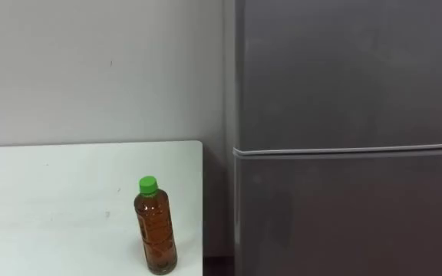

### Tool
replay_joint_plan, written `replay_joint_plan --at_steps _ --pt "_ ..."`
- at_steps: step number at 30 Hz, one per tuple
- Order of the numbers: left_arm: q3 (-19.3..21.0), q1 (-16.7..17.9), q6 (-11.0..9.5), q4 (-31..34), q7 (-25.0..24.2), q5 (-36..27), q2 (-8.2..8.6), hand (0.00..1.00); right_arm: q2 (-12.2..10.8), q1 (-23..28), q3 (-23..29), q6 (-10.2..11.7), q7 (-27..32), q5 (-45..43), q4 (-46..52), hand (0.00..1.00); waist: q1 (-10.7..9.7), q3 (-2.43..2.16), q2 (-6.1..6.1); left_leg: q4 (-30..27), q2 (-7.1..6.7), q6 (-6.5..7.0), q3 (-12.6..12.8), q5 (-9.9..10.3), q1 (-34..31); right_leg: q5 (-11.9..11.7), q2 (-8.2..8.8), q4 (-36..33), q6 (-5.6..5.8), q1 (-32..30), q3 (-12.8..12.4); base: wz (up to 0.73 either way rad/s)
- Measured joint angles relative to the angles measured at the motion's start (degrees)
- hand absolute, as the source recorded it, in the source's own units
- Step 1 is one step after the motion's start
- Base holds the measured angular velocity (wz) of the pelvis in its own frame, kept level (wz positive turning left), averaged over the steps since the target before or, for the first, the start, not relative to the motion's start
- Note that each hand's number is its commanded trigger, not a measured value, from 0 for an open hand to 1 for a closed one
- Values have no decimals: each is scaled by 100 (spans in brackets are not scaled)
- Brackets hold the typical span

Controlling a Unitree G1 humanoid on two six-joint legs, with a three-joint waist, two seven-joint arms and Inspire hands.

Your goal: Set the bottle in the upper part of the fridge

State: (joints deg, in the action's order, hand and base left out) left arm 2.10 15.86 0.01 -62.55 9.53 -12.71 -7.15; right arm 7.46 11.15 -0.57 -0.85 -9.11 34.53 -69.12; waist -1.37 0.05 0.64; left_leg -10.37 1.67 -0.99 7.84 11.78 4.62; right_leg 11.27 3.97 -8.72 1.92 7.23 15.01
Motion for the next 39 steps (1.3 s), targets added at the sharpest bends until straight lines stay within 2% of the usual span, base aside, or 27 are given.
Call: replay_joint_plan --at_steps 25,29,34,38,39 --pt "24 -16 38 -47 -9 -8 0 0 2 -28 73 -1 -33 -169 16 0 12 -5 1 10 5 2 10 3 -6 4 -9 1 3 -14 -31 0" --pt "200 -38 20 -17 20 -270 2 0 6 -38 82 22 -5 -190 8 0 12 -5 -5 5 5 2 -18 3 11 4 -10 3 3 9 12 2" --pt "517 -85 -113 160 312 -551 -10 0 8 -52 193 85 46 -336 -57 0 21 -3 -17 -3 6 2 -20 3 19 3 -10 -2 1 8 16 0" --pt "698 -104 -213 548 546 -585 -9 0 9 -42 201 148 47 -429 -21 0 27 -5 -46 -18 7 2 -24 3 1 0 -10 -6 -3 9 17 0" --pt "786 -107 -247 753 607 -662 -4 0 7 -39 268 194 33 -589 -15 0 26 -20 -77 -16 9 1 -26 4 6 1 -12 -4 -2 9 13 0"
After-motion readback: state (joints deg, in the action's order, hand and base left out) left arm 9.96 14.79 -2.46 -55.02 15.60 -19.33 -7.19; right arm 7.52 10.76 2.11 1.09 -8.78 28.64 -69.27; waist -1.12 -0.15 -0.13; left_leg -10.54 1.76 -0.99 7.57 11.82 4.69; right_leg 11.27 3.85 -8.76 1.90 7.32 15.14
